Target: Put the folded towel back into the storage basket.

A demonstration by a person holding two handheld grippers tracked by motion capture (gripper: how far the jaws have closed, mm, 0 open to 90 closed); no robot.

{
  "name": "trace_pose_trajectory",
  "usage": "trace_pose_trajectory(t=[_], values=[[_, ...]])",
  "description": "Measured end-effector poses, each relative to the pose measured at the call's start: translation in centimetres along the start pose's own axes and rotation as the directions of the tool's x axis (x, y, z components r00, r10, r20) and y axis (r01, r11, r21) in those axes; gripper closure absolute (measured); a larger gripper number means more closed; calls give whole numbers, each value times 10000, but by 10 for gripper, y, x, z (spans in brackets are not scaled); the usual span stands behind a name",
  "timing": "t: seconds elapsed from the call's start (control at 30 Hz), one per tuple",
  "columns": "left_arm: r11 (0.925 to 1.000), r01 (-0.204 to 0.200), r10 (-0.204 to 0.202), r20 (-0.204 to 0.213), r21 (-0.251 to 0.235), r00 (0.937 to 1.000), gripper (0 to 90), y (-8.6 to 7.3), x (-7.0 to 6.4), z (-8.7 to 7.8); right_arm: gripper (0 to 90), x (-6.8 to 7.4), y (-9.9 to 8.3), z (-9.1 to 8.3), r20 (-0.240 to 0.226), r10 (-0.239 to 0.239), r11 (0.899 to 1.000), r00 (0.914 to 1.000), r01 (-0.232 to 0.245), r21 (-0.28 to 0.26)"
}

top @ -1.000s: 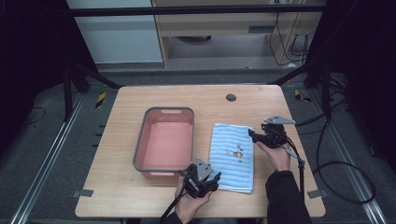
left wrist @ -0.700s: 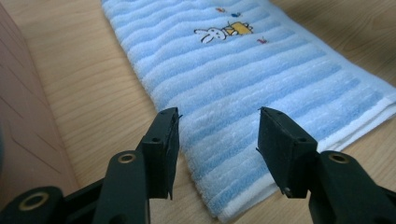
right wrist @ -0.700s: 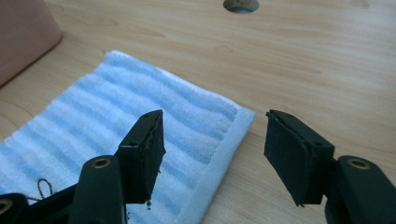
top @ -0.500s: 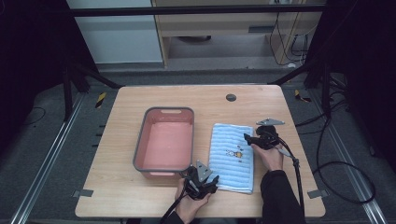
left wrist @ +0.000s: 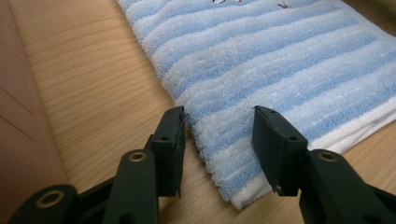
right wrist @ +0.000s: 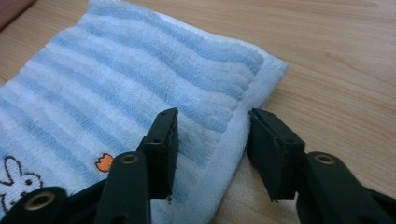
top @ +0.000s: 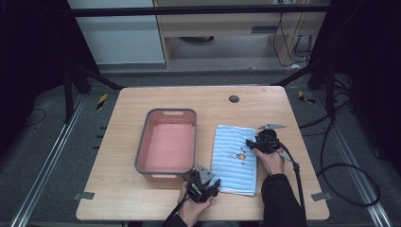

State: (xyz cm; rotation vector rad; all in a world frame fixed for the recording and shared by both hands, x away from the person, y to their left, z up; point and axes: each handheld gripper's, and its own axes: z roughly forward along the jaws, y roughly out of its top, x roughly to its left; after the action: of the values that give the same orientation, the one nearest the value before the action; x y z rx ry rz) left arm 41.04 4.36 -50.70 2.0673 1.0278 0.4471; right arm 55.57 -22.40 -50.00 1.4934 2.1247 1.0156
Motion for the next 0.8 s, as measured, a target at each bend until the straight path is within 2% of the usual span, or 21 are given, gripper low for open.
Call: trace_pose_trajectory(t=[0.13,0.17,0.2,0.33,0.5,0.77,0.8], values=[[9998,149,-149,-29,-121,9999,636,0,0,1,679,3,0,0,-175,-25,10000,9998,26,43],[9998,149,-149,-29,-121,9999,672,0,0,1,679,3,0,0,-175,-25,10000,9998,26,43],[9994,330,-330,31,-120,9995,712,0,1,1,742,4,0,0,-359,96,9999,9993,-92,102],[9969,771,-767,330,-120,9965,825,1,3,2,804,4,0,0,-601,202,9998,9980,-198,65],[9948,988,-976,477,-244,9941,856,1,5,0,823,5,2,-5,-632,100,9999,9980,-107,-115],[9929,853,-775,926,-832,9927,858,10,2,-16,825,8,10,-25,-853,-24,9966,9964,-46,-822],[9925,845,-759,972,-881,9924,858,12,1,-18,826,8,12,-32,-818,-169,9953,9965,90,-967]])
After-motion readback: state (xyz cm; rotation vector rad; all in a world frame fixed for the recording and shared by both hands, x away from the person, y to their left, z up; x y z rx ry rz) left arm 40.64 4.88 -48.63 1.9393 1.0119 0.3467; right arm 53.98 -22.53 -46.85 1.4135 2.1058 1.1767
